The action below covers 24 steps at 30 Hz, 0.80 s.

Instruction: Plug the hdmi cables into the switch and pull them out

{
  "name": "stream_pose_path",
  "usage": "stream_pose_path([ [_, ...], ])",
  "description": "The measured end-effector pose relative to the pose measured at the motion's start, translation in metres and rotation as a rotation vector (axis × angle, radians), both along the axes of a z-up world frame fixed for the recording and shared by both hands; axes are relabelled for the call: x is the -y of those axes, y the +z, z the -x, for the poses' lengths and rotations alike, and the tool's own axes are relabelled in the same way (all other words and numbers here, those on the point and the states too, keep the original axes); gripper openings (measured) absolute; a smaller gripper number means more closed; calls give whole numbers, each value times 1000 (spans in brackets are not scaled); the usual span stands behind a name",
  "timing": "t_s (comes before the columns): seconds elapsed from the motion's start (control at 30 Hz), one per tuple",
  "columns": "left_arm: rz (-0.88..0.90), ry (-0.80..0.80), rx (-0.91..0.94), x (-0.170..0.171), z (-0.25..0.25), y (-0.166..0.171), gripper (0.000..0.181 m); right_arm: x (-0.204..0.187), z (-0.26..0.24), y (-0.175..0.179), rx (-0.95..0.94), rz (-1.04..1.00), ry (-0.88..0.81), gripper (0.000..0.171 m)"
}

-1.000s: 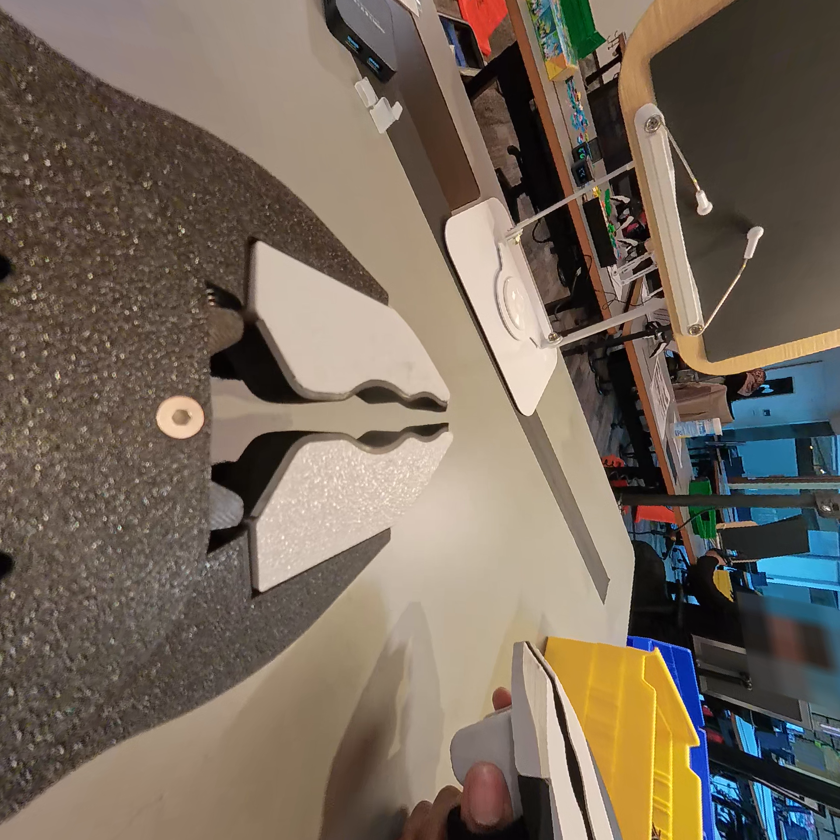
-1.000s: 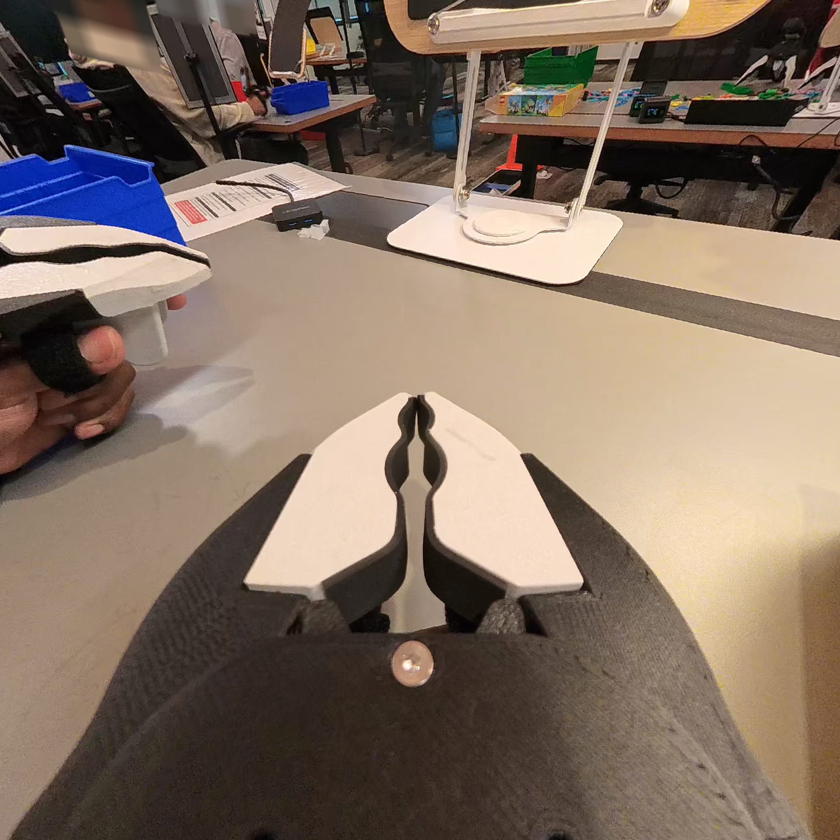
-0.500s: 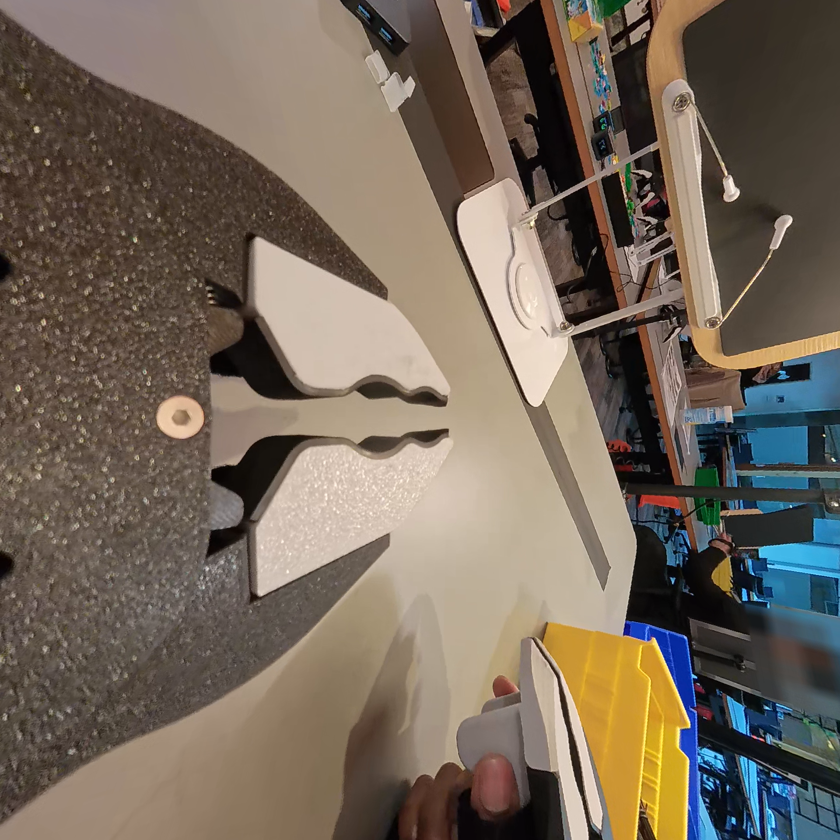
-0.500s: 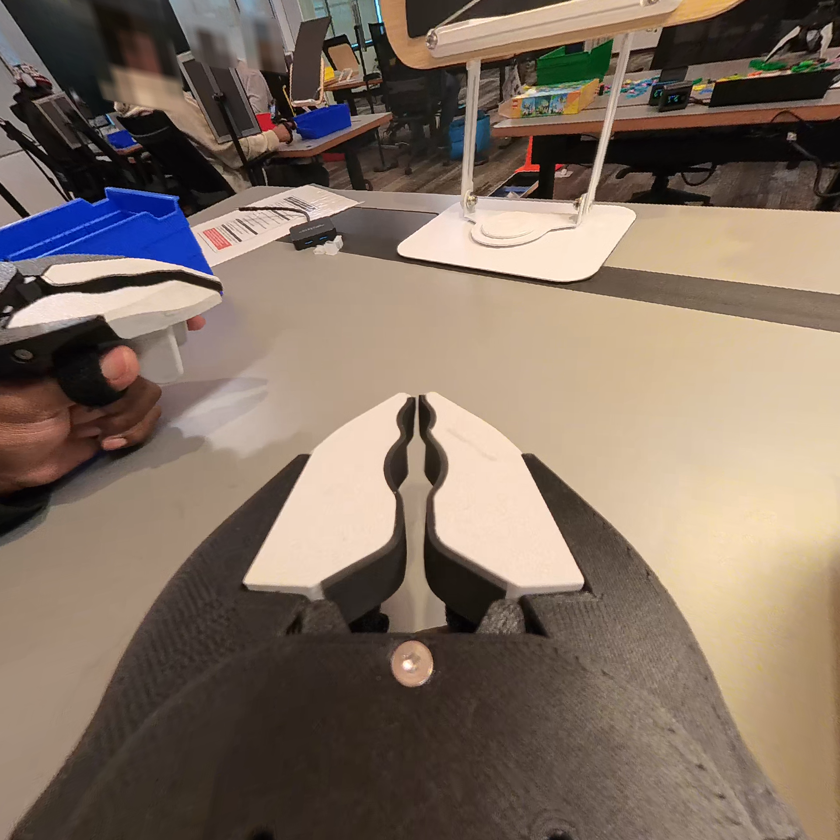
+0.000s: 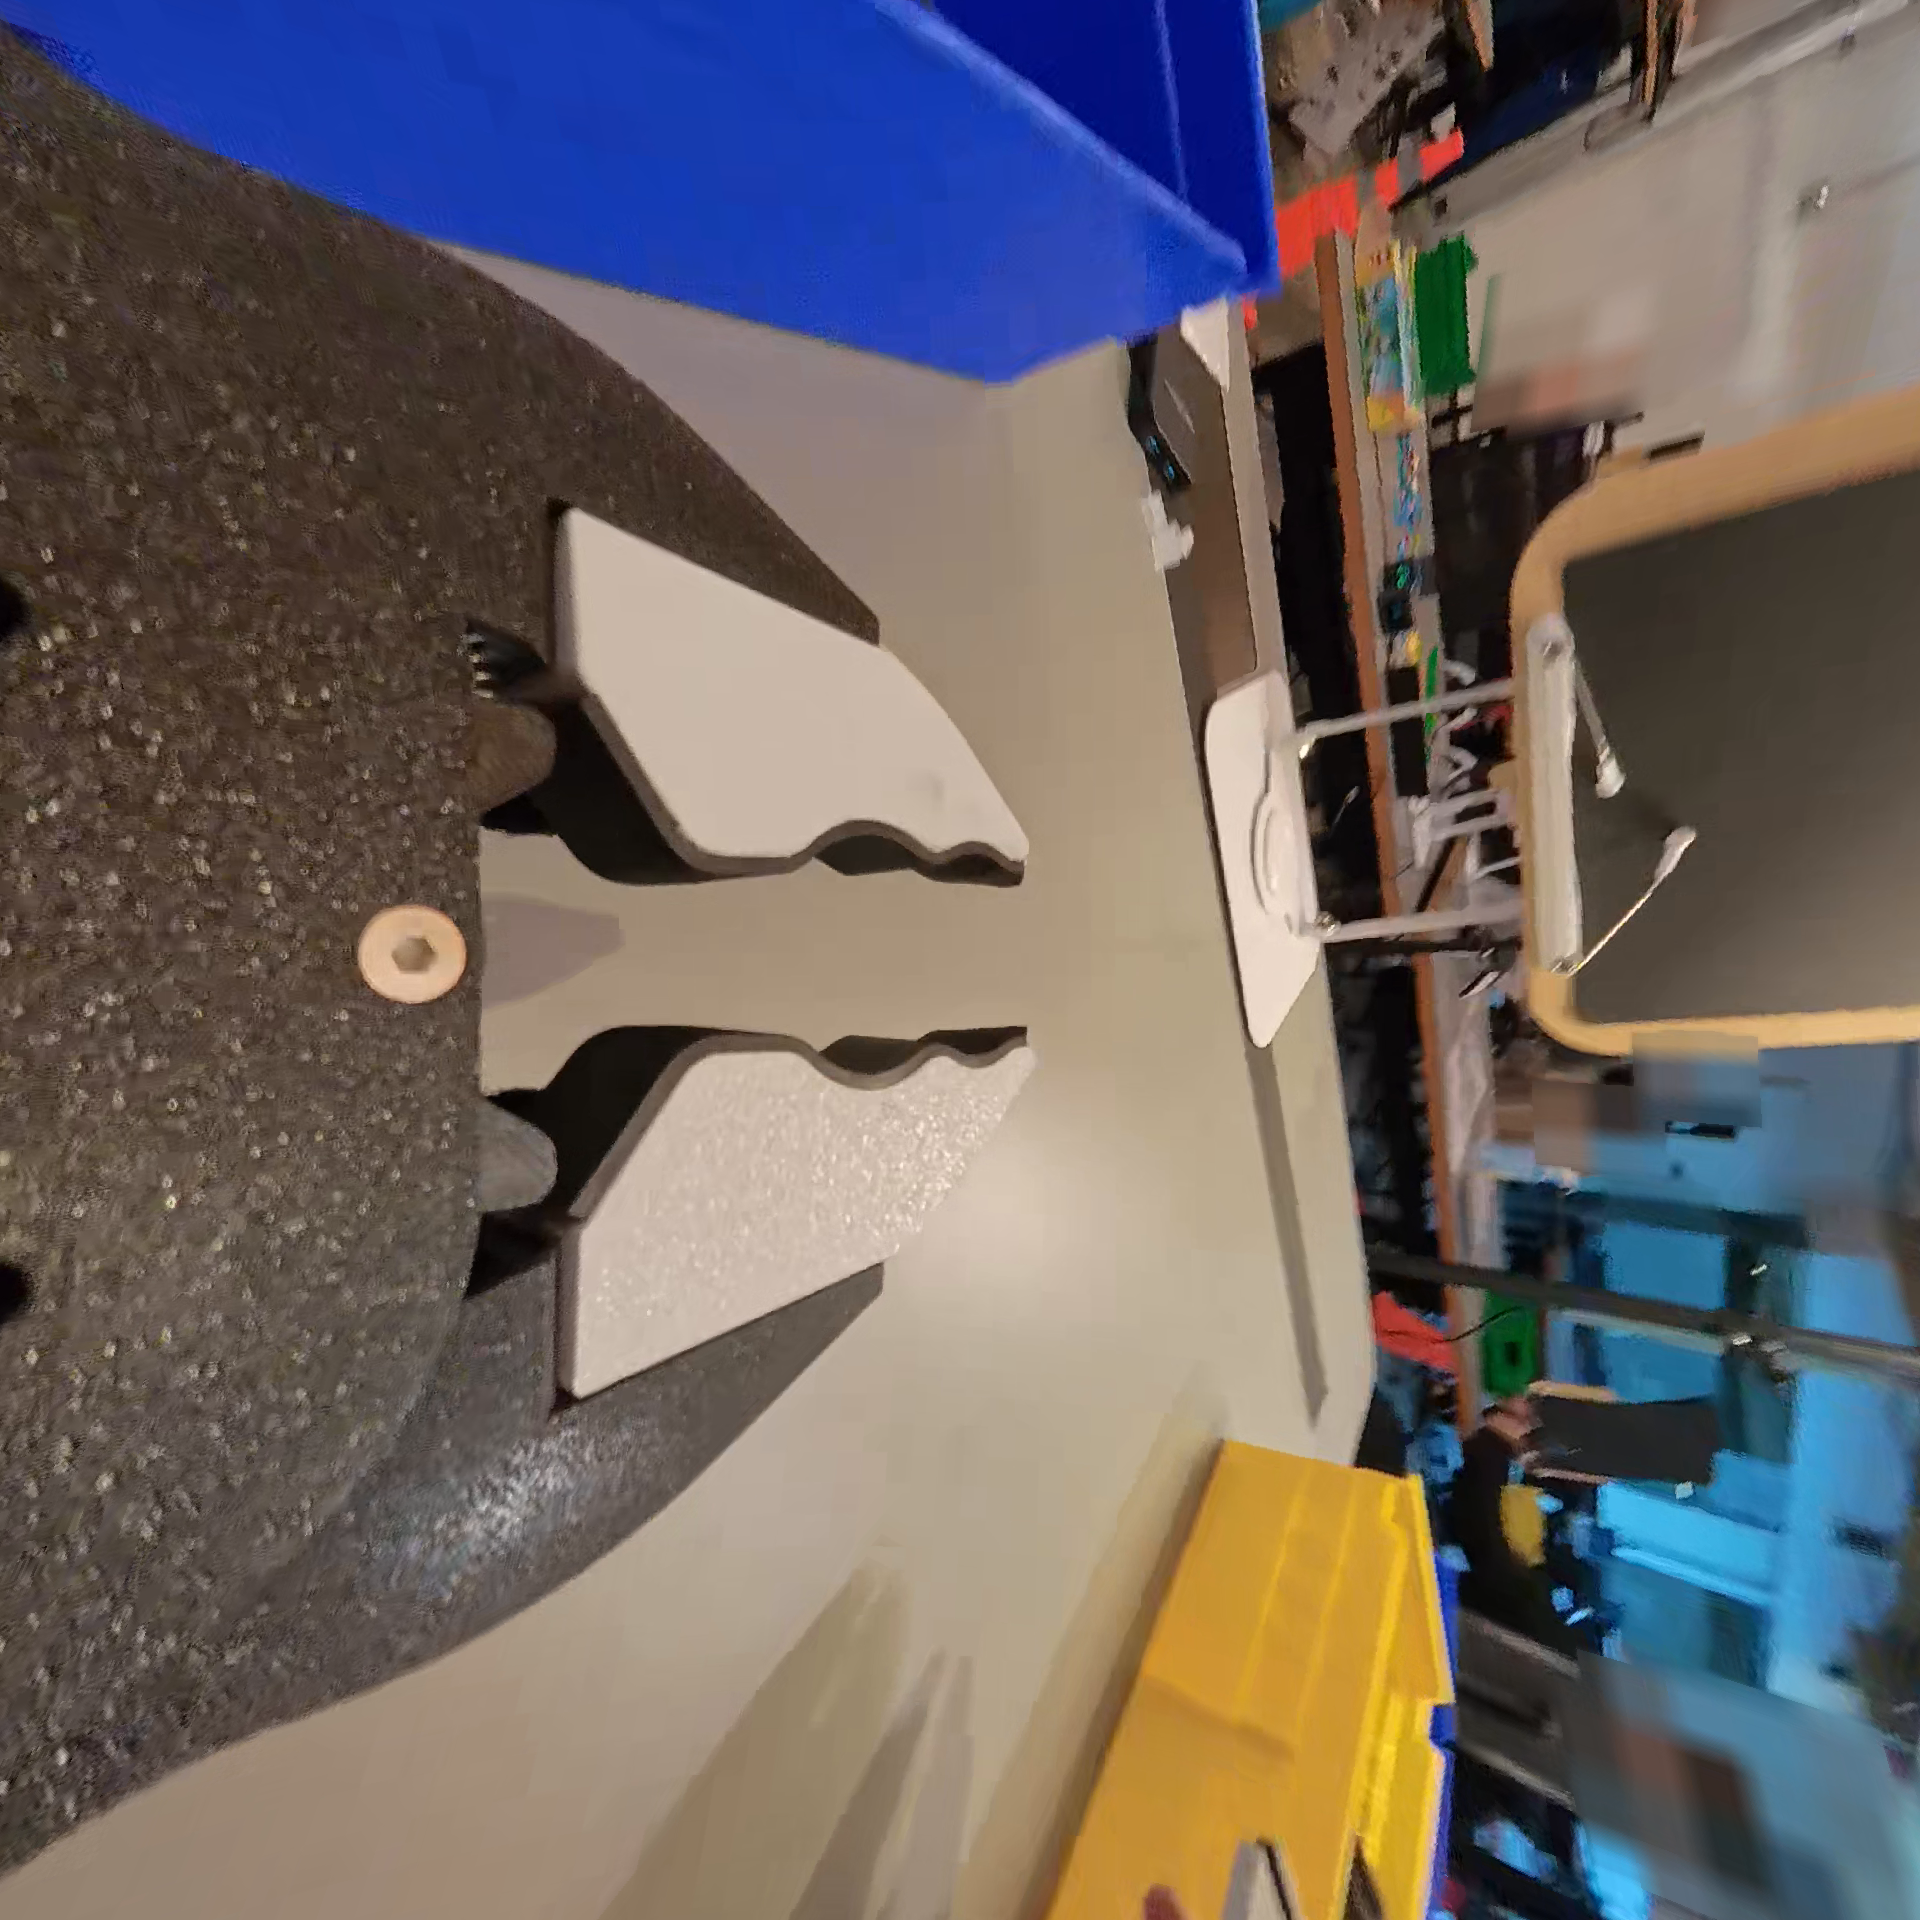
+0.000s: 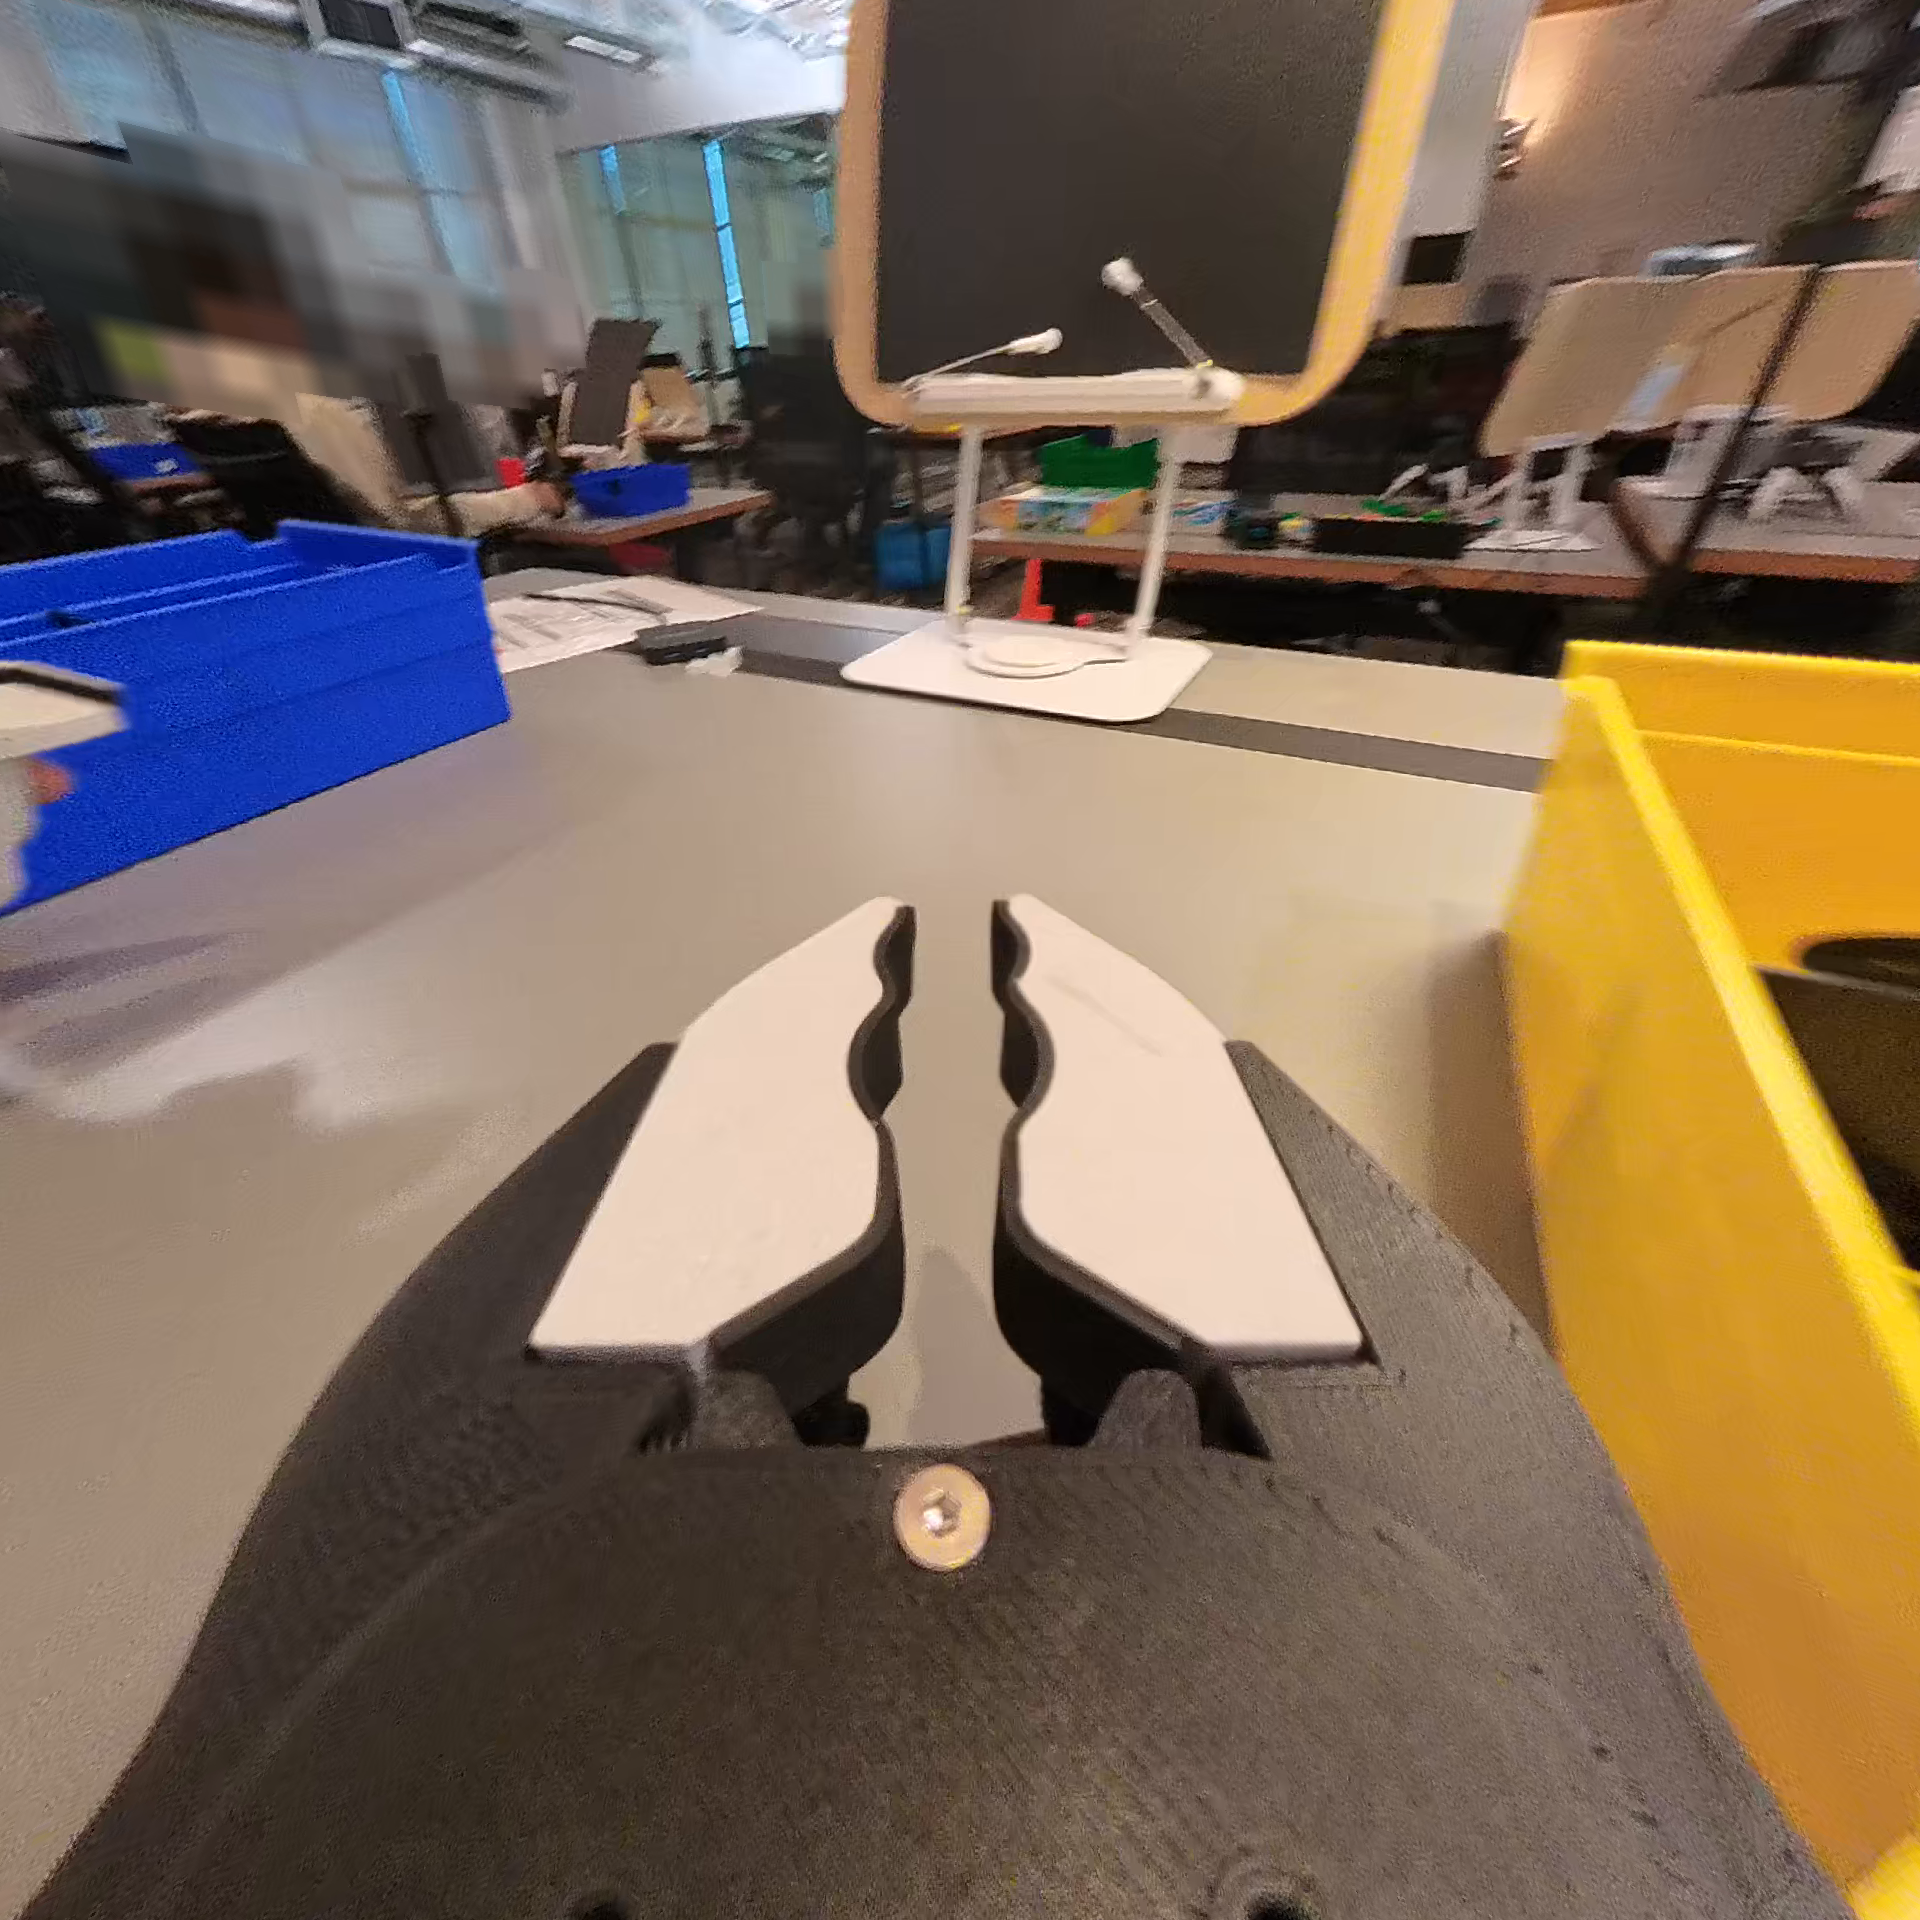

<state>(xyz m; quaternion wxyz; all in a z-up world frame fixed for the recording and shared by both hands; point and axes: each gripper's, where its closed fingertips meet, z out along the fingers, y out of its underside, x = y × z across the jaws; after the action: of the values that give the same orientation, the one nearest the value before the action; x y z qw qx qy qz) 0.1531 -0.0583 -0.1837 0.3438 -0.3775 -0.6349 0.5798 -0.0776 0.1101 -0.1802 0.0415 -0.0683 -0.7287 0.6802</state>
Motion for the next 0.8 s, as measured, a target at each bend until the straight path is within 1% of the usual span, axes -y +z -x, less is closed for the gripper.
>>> stream_pose_path([
  [0.1, -3, 25, -52, -18, -38, 6, 34, -40, 3, 3, -61, 5, -99, 18],
  [0.2, 47, 59, -39, -29, -74, 11, 42, -76, 9, 10, -205, -19, -205, 23],
  [0.27, 96, 111, -40, -28, -99, 22, 48, -98, 23, 19, -272, -23, -292, 25],
  [0.37, 177, 212, -60, -21, -136, 48, 51, -121, 50, 20, -263, -54, -400, 31],
  [0.43, 228, 272, -46, -15, -154, 59, 52, -126, 61, 17, -216, -67, -414, 32],
  [0.47, 246, 297, -23, -12, -161, 61, 52, -123, 62, 14, -194, -75, -393, 32],
  [0.53, 259, 355, 39, -3, -174, 57, 54, -117, 64, 4, -166, -125, -361, 32],
  [0.63, 216, 424, 95, 10, -192, 45, 57, -114, 75, -8, -167, -186, -388, 31],
  [0.8, 156, 518, 131, 24, -217, 31, 57, -114, 84, -13, -112, -191, -384, 28],
])
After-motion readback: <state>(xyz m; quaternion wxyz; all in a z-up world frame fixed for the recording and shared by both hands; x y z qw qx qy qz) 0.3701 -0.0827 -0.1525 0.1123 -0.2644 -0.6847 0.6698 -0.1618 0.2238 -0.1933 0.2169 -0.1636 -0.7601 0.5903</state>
